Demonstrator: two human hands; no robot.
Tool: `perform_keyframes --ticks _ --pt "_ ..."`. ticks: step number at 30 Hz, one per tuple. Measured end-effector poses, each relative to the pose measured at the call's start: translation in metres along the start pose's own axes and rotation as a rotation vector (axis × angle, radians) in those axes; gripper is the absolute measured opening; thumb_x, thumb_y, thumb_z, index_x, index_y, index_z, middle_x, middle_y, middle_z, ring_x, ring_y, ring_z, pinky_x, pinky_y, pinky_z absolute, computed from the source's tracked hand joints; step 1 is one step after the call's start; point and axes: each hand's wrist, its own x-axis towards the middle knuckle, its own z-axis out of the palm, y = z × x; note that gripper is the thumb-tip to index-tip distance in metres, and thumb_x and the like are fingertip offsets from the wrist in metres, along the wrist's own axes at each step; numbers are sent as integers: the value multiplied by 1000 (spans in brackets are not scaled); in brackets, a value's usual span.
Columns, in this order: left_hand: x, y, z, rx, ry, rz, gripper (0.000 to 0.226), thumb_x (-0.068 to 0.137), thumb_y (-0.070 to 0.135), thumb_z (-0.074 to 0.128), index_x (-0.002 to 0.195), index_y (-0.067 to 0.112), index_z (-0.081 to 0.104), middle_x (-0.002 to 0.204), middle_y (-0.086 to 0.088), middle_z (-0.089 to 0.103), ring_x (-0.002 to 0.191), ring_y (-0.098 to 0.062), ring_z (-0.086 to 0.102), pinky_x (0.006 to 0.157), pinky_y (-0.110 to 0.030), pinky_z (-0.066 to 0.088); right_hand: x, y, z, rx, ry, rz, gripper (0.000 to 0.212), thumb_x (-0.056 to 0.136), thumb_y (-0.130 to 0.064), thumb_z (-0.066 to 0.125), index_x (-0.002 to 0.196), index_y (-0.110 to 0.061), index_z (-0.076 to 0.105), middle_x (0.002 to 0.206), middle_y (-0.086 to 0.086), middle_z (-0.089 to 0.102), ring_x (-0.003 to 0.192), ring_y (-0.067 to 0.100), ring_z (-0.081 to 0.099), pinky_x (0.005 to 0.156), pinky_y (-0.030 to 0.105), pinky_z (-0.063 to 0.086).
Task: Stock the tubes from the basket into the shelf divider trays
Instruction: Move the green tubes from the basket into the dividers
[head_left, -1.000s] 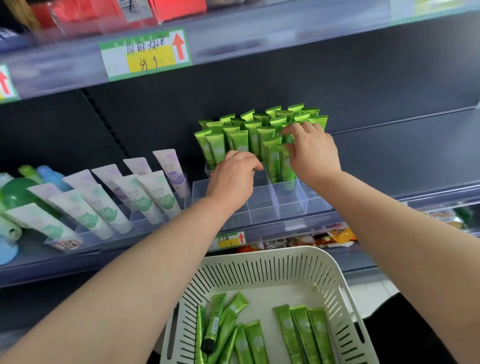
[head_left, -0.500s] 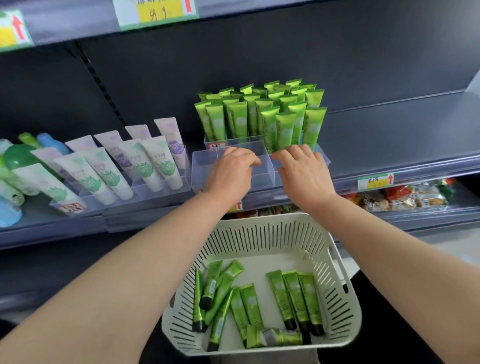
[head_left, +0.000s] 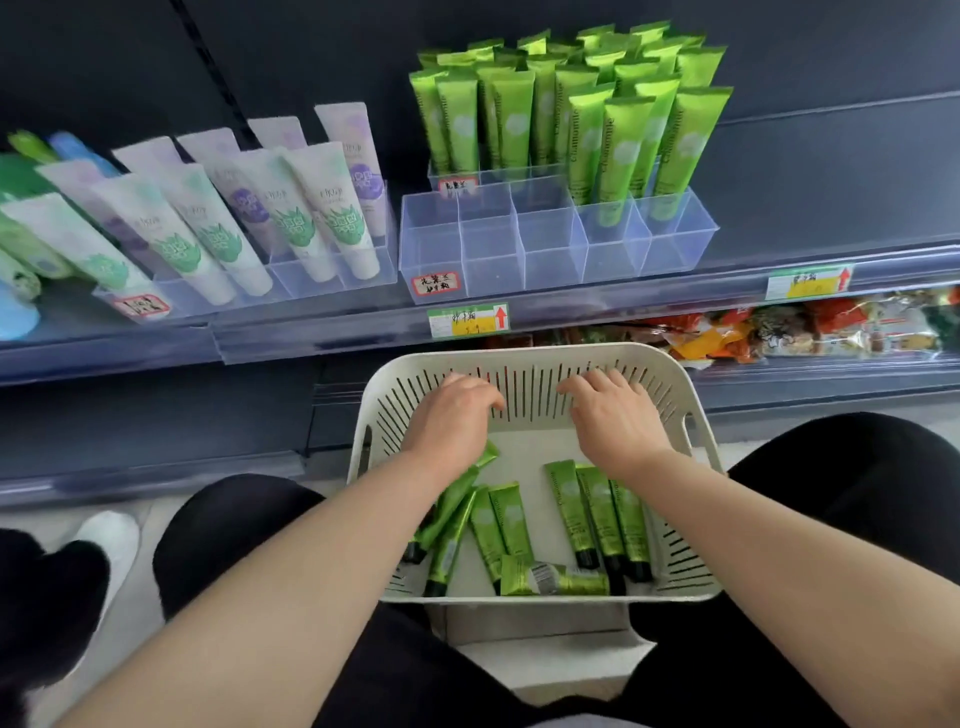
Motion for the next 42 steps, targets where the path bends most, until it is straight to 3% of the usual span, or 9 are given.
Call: perform_keyframes --ticks 6,12,17,28,36,42 --pt "-37 -10 52 -58 -154 -120 33 92 0 56 114 23 67 123 5 62 119 -14 50 98 -32 43 -25 6 49 -33 -280 45 46 93 -12 51 135 -27 42 136 -2 48 129 21 39 107 41 31" --pt "-50 -10 78 -125 -245 -167 28 96 9 53 118 21 66 127 1 61 122 -16 50 103 -36 41 -28 11 82 -84 -522 49 40 96 -17 43 136 -23 42 136 3 45 125 23 40 100 43 36" --pt "-49 -15 82 -145 -254 -223 29 97 10 52 120 22 64 128 2 61 122 -15 50 105 -32 38 -20 14 100 -109 -568 10 43 90 -10 46 133 -17 43 134 5 47 124 26 41 101 45 37" --pt "-48 -12 88 -176 -320 -174 28 98 10 50 121 18 64 126 2 61 120 -17 50 100 -32 43 -5 20 115 -58 -625 -23 59 94 -42 42 147 -20 27 152 1 29 139 21 25 112 44 24" --pt "-48 -12 88 -150 -326 -172 27 97 12 52 121 20 64 126 3 61 120 -15 50 102 -32 43 11 20 108 -72 -652 36 62 92 -51 43 146 -25 29 143 2 41 131 25 32 103 46 29" --pt "-49 -11 87 -133 -318 -147 27 98 13 51 122 19 63 125 3 61 118 -15 50 100 -29 43 -4 21 111 -63 -644 21 68 88 -50 50 146 -22 28 145 3 35 131 26 32 104 46 30"
